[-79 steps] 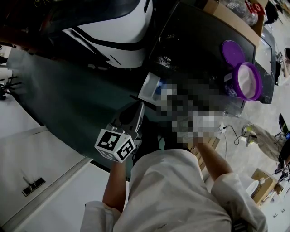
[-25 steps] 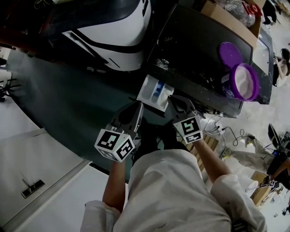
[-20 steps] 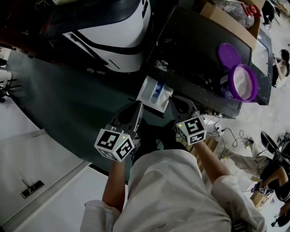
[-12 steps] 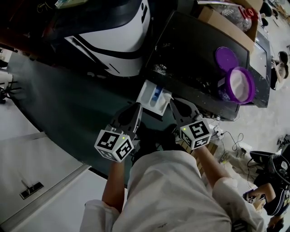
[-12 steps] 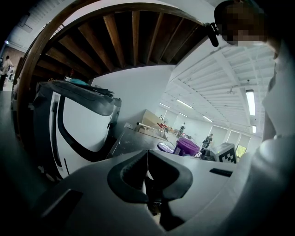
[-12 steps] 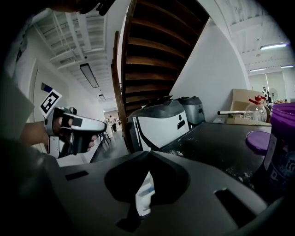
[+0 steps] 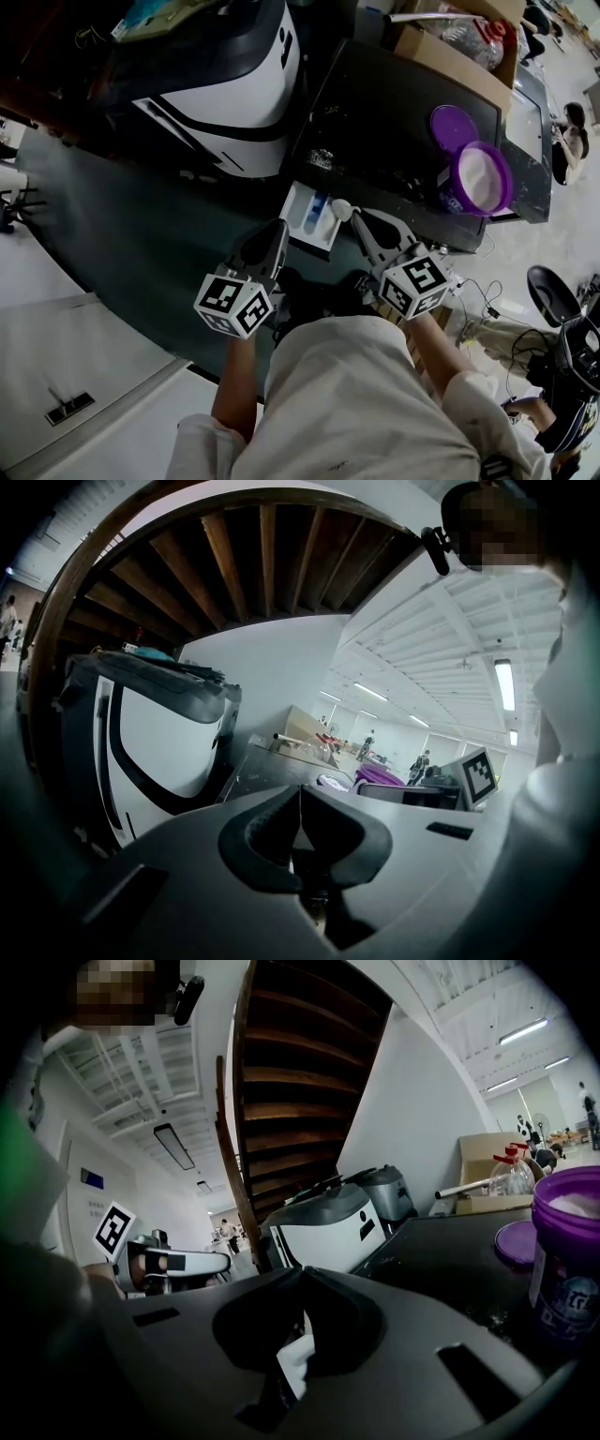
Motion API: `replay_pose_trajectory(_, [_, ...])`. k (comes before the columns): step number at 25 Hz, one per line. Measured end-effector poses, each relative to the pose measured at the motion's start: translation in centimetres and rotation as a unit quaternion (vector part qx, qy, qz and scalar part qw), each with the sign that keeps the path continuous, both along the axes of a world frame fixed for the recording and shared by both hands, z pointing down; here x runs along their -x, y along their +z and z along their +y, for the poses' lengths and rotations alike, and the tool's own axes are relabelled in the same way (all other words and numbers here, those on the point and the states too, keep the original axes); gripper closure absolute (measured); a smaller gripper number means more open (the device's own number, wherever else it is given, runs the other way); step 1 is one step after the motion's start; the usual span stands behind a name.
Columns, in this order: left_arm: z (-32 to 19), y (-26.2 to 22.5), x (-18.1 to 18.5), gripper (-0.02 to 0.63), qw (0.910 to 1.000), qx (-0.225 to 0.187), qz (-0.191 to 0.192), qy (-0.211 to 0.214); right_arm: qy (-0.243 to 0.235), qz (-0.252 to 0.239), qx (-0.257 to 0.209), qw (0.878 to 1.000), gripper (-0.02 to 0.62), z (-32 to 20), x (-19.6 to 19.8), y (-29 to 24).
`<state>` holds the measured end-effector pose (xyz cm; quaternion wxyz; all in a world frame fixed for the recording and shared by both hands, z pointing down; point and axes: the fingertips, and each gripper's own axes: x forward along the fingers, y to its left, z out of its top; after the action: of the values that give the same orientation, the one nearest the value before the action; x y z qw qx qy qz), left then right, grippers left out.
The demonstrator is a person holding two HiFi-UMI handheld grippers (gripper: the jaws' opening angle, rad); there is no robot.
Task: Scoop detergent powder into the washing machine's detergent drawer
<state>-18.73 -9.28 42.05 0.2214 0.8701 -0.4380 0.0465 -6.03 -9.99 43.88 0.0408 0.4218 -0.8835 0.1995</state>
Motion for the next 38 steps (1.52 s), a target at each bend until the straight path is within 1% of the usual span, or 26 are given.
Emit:
replay_pose_trajectory(13, [-2.3,-2.9,-2.2,0.586,0.9992,-0.033,0.005,0.021,-0.009,-0.002,-0.046,0.999,0.586,-0.3,-1.2,-4.7])
replay_pose_trajectory(19, [-2.4,-3.7,-3.3,0.586,0.9987,-0.038,0.01,0.033,-0.01,0.0,-0.065,0.998,0.587,-0.7,-1.8,-5.9])
replay_pose_trajectory(29, [-2.0,-3.8,-4.5,0.586,0.9983,-0.039,0.011,0.042,-0.005,0.005,-0.066,0.998,0.588,-0.9,-2.4,-6.0])
replay_pose_trajectory(38, [-1.8,-3.8,-4.6,0.586,0.9984,-0.037,0.008,0.041,-0.007,0.004,-0.067,0.998,0.588,-1.0,-2.5,-5.9])
